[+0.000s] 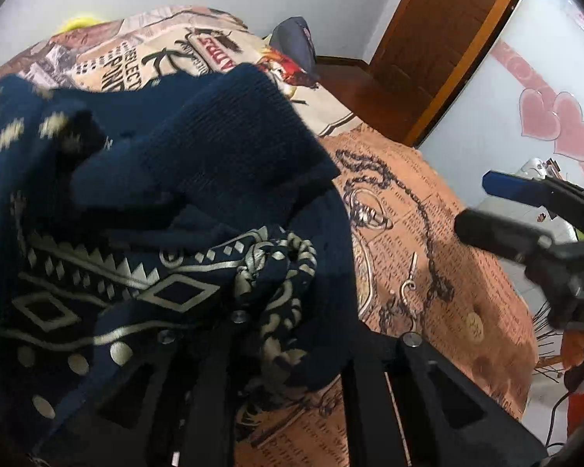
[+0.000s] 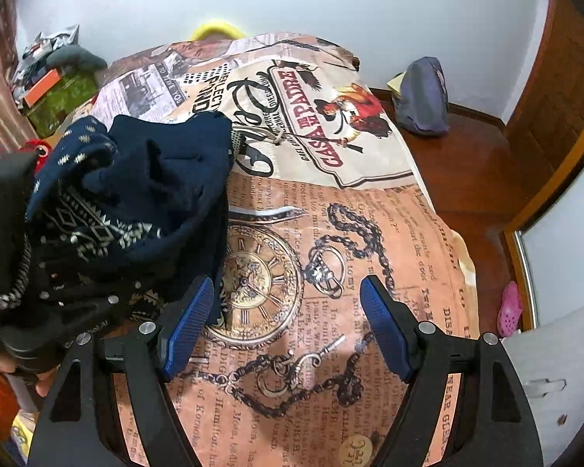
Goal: Fold large clothes
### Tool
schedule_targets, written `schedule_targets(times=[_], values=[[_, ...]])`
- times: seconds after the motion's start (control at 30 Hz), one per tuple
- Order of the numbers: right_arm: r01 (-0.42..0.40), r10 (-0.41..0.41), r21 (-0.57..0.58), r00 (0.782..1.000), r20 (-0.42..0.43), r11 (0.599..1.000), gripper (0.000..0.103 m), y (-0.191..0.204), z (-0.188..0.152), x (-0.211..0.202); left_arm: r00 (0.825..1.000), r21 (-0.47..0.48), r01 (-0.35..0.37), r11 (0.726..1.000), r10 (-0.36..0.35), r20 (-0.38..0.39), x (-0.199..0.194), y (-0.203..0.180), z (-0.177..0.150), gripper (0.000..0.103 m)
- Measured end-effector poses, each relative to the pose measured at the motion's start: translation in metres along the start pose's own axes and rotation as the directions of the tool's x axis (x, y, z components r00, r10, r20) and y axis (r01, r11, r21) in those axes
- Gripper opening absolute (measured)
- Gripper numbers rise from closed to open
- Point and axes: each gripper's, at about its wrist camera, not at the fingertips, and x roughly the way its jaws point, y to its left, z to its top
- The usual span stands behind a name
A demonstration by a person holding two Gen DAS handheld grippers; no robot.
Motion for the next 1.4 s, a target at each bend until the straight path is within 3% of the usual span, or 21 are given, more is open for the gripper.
schedule_targets(times=[0.07, 0.17, 0.27, 0.37, 0.47, 0.57, 0.67, 0.83, 1.17, 1.4], values=[[-0.002, 0.002, 0.002, 1.000, 0.004, 1.000, 0.075, -0.001, 0.000, -0.001, 1.000, 0.002, 0.002, 1.000, -0.002, -0.007, -0.006, 0.000, -0.005, 0.025], [-0.013, 0.012, 0.006, 1.000, 0.014, 1.000, 0.075, 0.000, -0.001, -0.007, 1.000, 0.024, 0.009, 1.000, -0.009, -0.023, -0.021, -0.009, -0.010, 0.041], [-0.020, 0.020, -0.003, 0.999, 0.033, 1.000, 0.075, 0.005, 0.001, -0.014, 1.000, 0.049, -0.011, 0.999, 0.011, 0.007, -0.045, -0.020, -0.015, 0.042], [-0.035, 0.036, -0.020, 0.998, 0.054, 0.999, 0.075, 0.014, 0.003, -0.024, 0.995, 0.048, -0.037, 0.998, 0.033, 0.093, -0.084, -0.018, -0.020, 0.045], [-0.061, 0.064, -0.048, 0.995, 0.072, 0.997, 0.075, 0.029, 0.004, -0.034, 0.979, 0.012, -0.067, 0.998, 0.063, 0.192, -0.125, -0.006, -0.026, 0.057], [-0.084, 0.093, -0.098, 0.992, 0.088, 0.992, 0.075, 0.050, 0.004, -0.041, 0.959, -0.052, -0.104, 0.993, 0.114, 0.261, -0.158, 0.019, -0.034, 0.060], [-0.108, 0.122, -0.153, 0.988, 0.089, 0.982, 0.075, 0.075, 0.004, -0.043, 0.936, -0.116, -0.181, 0.977, 0.207, 0.284, -0.181, 0.051, -0.042, 0.061], [-0.153, 0.172, -0.233, 0.983, 0.063, 0.960, 0.075, 0.127, 0.005, -0.035, 0.904, -0.211, -0.299, 0.931, 0.347, 0.248, -0.195, 0.103, -0.069, 0.061], [-0.247, 0.256, -0.292, 0.967, -0.009, 0.924, 0.075, 0.212, 0.009, 0.003, 0.917, -0.327, -0.304, 0.895, 0.368, 0.154, -0.178, 0.165, -0.115, 0.061], [-0.130, 0.125, -0.327, 0.991, -0.037, 0.936, 0.075, 0.218, 0.010, 0.046, 0.931, -0.327, -0.283, 0.902, 0.340, 0.132, -0.161, 0.166, -0.117, 0.061]])
